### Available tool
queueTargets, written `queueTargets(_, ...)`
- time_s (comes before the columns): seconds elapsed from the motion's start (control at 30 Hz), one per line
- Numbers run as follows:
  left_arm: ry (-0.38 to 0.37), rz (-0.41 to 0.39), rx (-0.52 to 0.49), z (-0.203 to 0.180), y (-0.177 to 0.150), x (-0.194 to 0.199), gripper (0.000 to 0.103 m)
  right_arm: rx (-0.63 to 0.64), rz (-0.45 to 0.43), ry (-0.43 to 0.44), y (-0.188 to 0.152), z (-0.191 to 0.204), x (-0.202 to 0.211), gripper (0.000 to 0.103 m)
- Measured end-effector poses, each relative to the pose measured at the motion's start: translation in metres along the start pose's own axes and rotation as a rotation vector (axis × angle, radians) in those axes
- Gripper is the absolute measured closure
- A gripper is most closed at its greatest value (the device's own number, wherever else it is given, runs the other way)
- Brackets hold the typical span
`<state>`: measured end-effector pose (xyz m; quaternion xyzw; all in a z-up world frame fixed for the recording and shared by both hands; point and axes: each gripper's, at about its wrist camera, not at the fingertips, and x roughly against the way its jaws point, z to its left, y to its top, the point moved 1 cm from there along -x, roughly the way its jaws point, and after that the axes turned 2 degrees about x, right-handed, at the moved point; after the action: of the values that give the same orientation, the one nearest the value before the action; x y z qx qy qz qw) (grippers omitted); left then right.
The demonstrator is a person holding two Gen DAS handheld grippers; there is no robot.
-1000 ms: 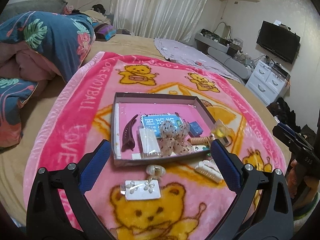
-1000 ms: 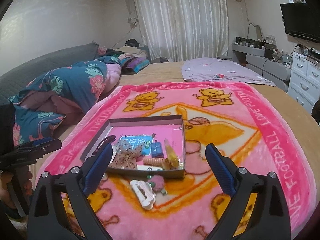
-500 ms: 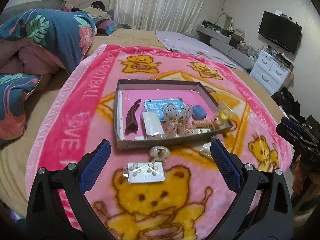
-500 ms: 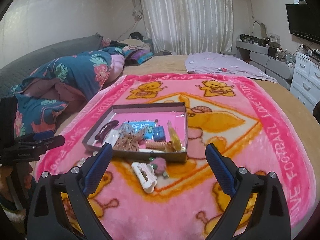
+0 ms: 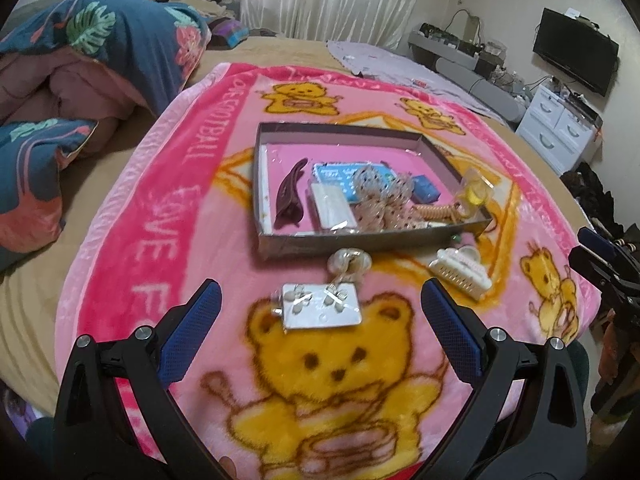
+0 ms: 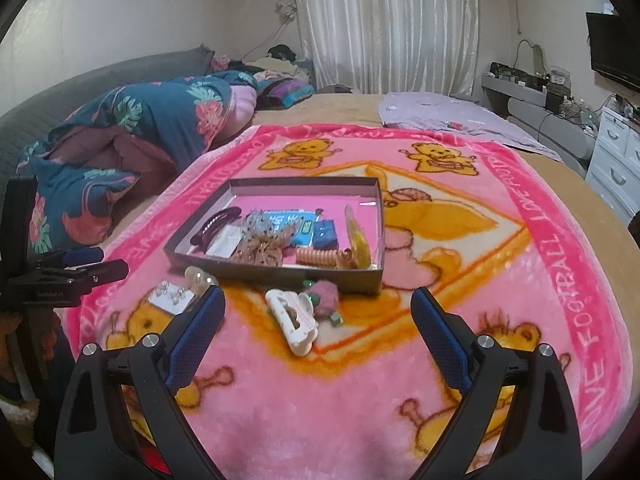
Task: Organize jewelry
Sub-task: 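Grasp the pearl-bow earring card with the left tool while the right tool grasps the white claw clip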
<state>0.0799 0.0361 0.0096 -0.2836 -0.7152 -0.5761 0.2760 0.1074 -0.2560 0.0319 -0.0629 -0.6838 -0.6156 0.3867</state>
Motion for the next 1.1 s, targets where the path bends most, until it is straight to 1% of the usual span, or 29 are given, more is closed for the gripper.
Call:
queueTargets(0.2,0.018,0.024,0.007,0.009,-0.008,-0.005,0.01,0.025,0.031,0.011,-0.008,0.008,-0.008,0.01)
queueTargets(0.43,0.038,0.071,0.013,0.016,-0.019,-0.019,0.01,0.037,0.072,0.025,-0.019,0.012,-0.022,0.01)
queueTargets(0.7,0.037,0.11,-0.008,0.011,-0.027,-0.039,0.01,0.046,0.124,0.042,-0.03,0.014,-0.05,0.01)
queueTargets(0.77,0.038,0.119,-0.011,0.009,-0.029,-0.043,0.01,0.054,0.143,0.041,-0.033,0.015,-0.061,0.015)
queueTargets(0.87,0.038,0.126,-0.01,0.009,-0.03,-0.049,0.01,0.06,0.161,0.037,-0.034,0.015,-0.074,0.017)
queueTargets(0.9,0.04,0.131,-0.009,0.009,-0.031,-0.052,0.01,0.062,0.168,0.041,-0.035,0.015,-0.078,0.019)
queueTargets(0.97,0.04,0.136,-0.009,0.008,-0.031,-0.056,0.01,0.065,0.184,0.056,-0.035,0.016,-0.088,0.026)
queueTargets(1.1,0.043,0.145,-0.013,0.006,-0.031,-0.064,0.01,0.058,0.197,0.081,-0.033,0.017,-0.103,0.03)
